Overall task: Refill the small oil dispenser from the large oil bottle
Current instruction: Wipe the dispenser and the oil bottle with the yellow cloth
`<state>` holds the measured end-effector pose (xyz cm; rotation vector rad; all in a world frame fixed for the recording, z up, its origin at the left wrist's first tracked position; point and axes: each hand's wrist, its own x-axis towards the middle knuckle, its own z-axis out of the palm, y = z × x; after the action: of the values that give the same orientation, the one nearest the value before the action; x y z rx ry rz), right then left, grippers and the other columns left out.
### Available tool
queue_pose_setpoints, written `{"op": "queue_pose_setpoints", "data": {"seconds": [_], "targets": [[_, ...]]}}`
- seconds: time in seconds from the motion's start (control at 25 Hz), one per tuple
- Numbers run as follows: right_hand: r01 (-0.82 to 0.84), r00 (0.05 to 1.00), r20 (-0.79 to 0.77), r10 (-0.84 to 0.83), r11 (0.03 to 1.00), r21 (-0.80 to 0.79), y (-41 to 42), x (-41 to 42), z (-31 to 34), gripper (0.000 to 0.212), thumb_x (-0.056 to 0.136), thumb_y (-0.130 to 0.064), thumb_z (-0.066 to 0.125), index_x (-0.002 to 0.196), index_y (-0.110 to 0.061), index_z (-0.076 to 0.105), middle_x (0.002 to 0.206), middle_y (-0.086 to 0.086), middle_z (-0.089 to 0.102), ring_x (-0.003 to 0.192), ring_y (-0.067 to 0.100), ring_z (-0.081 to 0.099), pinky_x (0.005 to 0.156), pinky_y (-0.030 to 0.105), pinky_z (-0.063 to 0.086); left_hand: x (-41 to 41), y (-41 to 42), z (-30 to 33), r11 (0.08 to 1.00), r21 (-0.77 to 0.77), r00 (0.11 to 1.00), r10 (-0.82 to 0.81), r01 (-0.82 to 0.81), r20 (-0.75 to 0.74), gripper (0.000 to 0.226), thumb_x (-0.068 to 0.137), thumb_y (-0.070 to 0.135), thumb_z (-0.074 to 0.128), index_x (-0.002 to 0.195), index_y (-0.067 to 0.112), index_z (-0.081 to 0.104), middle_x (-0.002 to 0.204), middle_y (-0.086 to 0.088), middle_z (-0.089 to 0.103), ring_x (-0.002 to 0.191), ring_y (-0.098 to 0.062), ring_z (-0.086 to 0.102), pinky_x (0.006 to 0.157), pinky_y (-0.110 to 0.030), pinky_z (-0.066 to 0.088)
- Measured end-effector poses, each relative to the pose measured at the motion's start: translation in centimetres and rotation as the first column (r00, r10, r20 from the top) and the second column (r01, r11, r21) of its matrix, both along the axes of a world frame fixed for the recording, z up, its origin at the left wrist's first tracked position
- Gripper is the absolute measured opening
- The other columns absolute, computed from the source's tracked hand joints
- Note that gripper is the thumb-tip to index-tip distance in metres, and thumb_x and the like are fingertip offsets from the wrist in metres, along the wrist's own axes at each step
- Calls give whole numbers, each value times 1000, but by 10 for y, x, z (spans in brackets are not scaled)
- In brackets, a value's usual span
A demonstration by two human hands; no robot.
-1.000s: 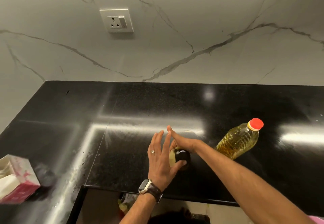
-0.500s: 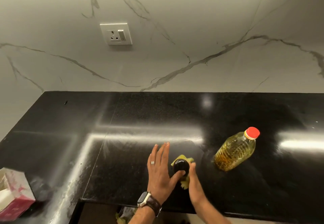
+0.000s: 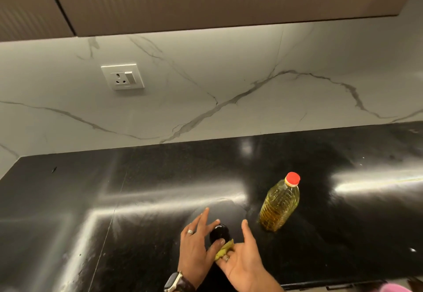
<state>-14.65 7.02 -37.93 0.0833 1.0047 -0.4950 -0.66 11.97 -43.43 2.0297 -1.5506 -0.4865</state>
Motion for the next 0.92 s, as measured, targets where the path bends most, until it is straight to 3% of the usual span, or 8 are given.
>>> {"op": "queue_pose_setpoints", "data": {"seconds": [0.16,0.24,0.4,0.48,0.6,0.68,0.76,0.92], "targets": [[51,998,20,-55,984,170,-1,17,-17,97,90,-76,54,133,11,56,129,38,63,120,50,63,68,63,61,2,-5,-2,999,28,999,-26,25,28,84,90,56,66,149,48,7,121,56,30,151,-8,29,114,-21,12],[62,998,-28,-58,979,196,0,27,-28,96,90,-78,50,131,8,61,118,36,69,112,49,68,64,62,62,2,-5,-1,999,36,999,-17,16,35,84,91,53,68,149,46,7,121,55,27,151,-8,29,115,-23,13],[144,990,-30,-141,959,242,1,33,-44,96,91,-80,45,116,11,64,88,34,73,69,47,75,45,53,61,3,-6,-1,999,44,1000,-10,9,26,80,92,56,65,148,48,8,130,51,25,150,-5,28,119,-27,14],[148,989,-26,-146,965,218,2,29,-45,92,93,-75,49,118,12,62,97,33,72,85,46,74,53,51,62,3,-5,-1,998,62,1000,-10,10,7,79,93,57,64,148,49,8,137,47,32,149,-2,27,120,-28,14],[104,994,-46,-99,987,122,1,20,-42,82,92,-64,62,133,7,59,123,33,67,119,47,66,81,53,61,4,-4,-1,999,28,1000,-28,28,4,77,89,62,62,147,50,12,132,50,37,143,6,24,115,-21,14],[54,995,-84,-54,999,0,-4,14,-37,75,92,-61,64,132,3,61,126,31,67,118,46,66,84,53,60,4,-3,0,1000,-2,1000,-30,30,-7,75,87,66,58,147,48,17,131,50,33,139,7,26,112,-20,14],[-53,981,-191,18,983,-179,-8,10,-31,69,94,-63,59,130,-5,66,124,25,71,116,40,68,89,50,59,2,-2,2,999,-10,999,-32,32,-7,71,89,60,63,145,49,19,143,36,37,142,0,30,114,-23,18],[-496,803,-564,190,739,-456,-4,15,-11,62,95,-75,39,126,-28,65,130,0,62,126,22,59,108,42,49,-1,-2,2,1000,-14,1000,-14,14,-12,71,93,48,69,143,50,20,155,19,42,148,-9,35,119,-28,20]]}}
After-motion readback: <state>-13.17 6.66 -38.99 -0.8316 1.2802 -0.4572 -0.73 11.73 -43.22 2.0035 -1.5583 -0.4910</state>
